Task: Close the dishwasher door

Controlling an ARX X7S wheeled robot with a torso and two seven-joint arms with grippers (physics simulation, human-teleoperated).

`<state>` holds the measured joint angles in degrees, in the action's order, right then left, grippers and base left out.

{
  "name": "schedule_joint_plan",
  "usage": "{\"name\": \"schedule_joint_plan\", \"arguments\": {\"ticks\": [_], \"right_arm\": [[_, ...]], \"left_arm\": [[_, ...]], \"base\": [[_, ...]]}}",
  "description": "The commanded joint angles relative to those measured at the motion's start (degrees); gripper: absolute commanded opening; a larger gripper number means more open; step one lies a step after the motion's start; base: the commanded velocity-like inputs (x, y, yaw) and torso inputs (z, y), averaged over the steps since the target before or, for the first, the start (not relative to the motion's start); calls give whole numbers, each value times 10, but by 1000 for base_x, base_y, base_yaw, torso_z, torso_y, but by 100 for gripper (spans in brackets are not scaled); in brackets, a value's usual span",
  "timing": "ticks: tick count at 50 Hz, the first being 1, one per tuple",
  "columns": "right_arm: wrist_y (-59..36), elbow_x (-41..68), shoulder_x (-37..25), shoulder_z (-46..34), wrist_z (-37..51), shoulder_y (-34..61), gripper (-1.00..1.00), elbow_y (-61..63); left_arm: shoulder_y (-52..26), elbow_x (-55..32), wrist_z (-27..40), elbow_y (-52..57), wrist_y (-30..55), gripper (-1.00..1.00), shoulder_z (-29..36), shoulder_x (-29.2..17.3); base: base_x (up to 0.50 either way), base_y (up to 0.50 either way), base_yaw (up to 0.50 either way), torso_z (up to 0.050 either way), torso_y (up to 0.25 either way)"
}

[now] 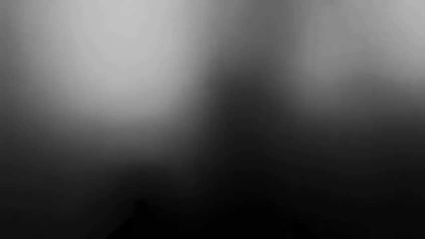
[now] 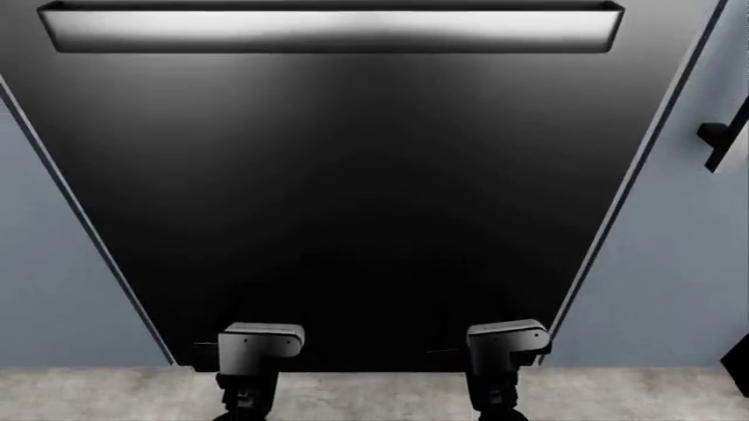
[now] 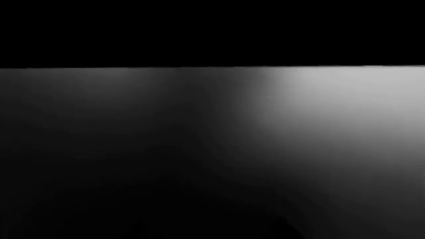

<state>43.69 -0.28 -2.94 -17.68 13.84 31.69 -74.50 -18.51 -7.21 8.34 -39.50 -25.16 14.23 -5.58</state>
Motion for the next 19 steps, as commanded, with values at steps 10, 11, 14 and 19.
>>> {"name": "schedule_joint_plan", "arguments": {"ticks": [10, 11, 14, 19], "right_arm": [[-13, 8, 7, 3, -7, 56, 100, -3], [-13, 9, 7, 3, -9, 56, 100, -3], [-9, 11, 6, 4, -10, 52, 100, -2], [1, 14, 5, 3, -11, 28, 100, 13]], "left_arm": [[-18, -4, 8, -4, 12, 100, 10, -3], [-18, -5, 8, -3, 12, 100, 11, -3], [-14, -6, 8, -6, 7, 100, 12, -4], [7, -13, 6, 16, 5, 100, 13, -10]], "base": [[12, 1, 5, 0, 1], [11, 3, 6, 0, 0], [11, 1, 5, 0, 3], [7, 0, 5, 0, 0]]}}
